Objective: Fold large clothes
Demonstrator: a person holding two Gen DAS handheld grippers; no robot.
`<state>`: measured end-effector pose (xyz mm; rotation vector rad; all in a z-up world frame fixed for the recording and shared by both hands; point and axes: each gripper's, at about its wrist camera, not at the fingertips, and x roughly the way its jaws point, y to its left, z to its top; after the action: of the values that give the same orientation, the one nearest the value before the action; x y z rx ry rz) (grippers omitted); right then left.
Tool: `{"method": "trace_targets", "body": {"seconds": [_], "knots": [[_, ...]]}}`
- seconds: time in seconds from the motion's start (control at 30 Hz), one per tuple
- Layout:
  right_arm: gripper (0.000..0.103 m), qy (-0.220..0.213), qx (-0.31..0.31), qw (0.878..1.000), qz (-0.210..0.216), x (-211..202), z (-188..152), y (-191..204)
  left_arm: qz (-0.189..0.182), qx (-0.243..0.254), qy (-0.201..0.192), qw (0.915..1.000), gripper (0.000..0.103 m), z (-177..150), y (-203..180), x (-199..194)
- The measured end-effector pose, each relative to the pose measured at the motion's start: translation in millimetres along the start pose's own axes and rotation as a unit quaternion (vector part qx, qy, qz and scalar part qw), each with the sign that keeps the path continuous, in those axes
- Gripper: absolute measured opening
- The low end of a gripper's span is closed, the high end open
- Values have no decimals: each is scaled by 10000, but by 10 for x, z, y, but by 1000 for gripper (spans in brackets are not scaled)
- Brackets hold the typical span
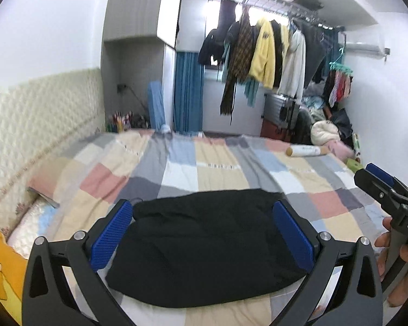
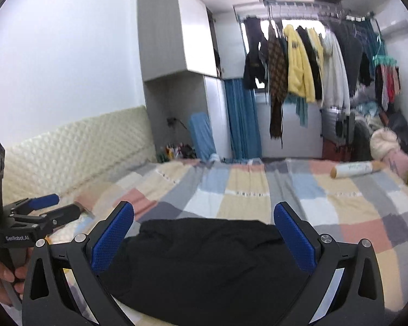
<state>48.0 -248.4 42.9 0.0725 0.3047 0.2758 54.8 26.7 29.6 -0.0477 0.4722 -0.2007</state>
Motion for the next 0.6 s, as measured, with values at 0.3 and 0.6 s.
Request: {"method": "trace_targets", "body": {"seconds": [0.3, 0.6], "knots": [[103, -333, -222, 9991, 145, -734, -46, 285, 83, 3, -497, 9987, 103, -175, -103, -750], [103, -352, -77, 9993, -39, -1019, -362, 376, -44, -40, -481, 9988, 103, -507, -221, -969]]}}
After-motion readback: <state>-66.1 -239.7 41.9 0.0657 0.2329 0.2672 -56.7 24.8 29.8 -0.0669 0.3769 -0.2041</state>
